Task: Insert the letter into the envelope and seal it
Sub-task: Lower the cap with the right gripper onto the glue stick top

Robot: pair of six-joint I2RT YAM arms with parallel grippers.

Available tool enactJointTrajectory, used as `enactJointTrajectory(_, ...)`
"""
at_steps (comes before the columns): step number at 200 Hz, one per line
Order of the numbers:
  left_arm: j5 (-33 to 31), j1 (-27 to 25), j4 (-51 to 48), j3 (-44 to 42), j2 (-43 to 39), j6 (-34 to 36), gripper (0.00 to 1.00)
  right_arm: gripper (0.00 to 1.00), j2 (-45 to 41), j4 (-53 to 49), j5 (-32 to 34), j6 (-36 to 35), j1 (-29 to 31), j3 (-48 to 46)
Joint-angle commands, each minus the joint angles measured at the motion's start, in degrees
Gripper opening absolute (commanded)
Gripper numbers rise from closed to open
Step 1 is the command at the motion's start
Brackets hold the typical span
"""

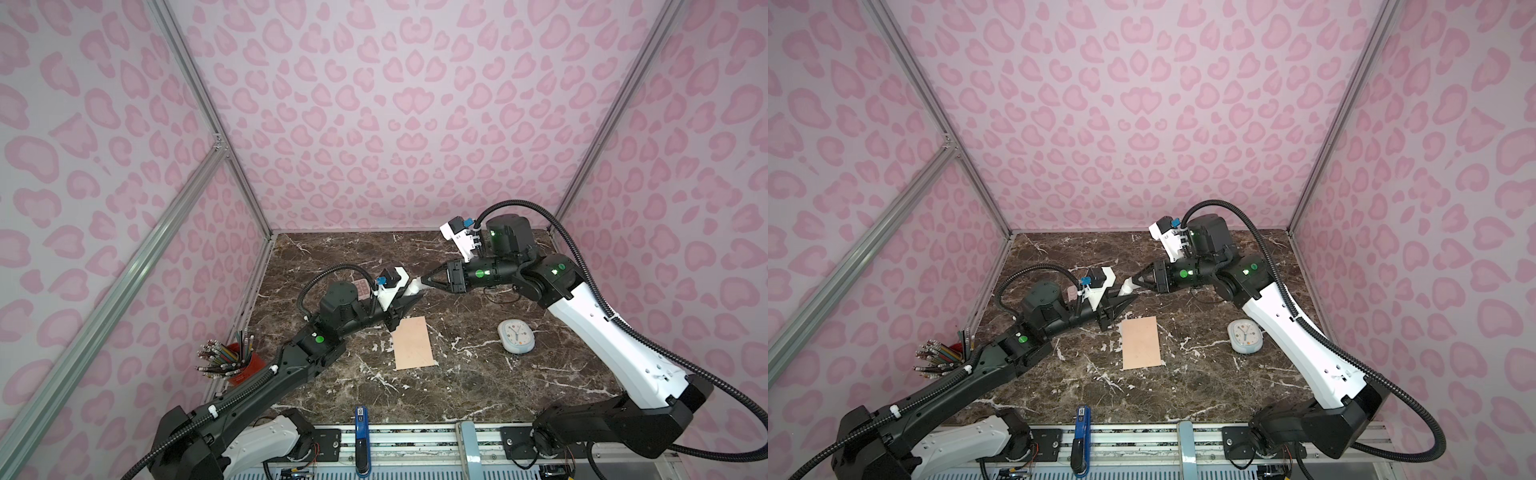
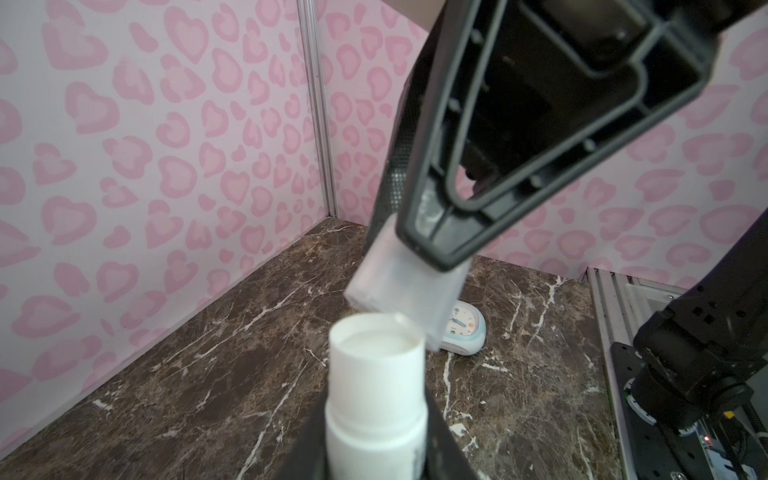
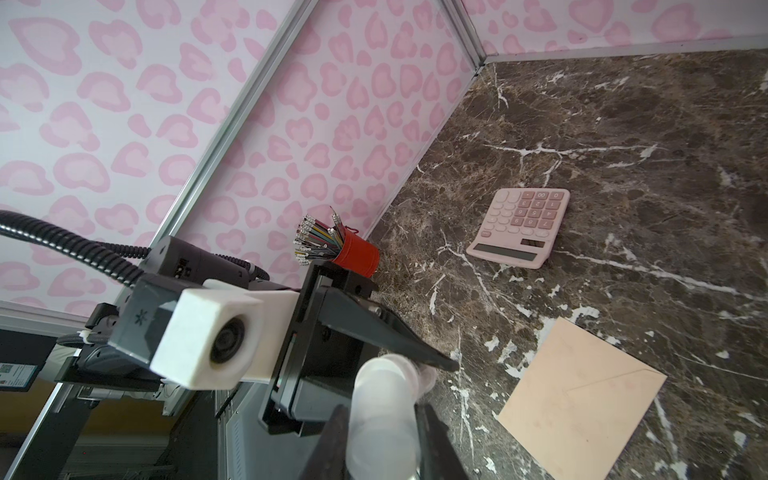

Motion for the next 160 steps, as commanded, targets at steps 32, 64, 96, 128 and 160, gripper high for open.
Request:
enactJointTrajectory(32,1.33,-0.01,2.92,0.21,0.36,-0.56,0.04,0.29,0.84,1.55,-0.97,0.05,0.06,0.18)
enactJointTrajectory(64,1.73,-0.25,2.99,0.16,0.69,-0.48,0.04,0.28,1.42,1.51,-1.19,-0.03,0.17,0.69)
enactJointTrajectory(96,2.02,-0.36,2.86,0.45,1.23,-0.3,0.04,0.27,1.79,2.04,-1.36,0.31,0.36,0.96)
enactJointTrajectory(128,2.29,-0.61,2.92,0.55,1.76,-0.24,0.04,0.27,2.32,1.94,-1.26,0.41,0.64,1.49)
enactJointTrajectory(160,2.48,-0.75,3.26,0.56,2.03,-0.21,0.04,0.26,2.8,2.12,-1.21,0.53,0.96,1.94)
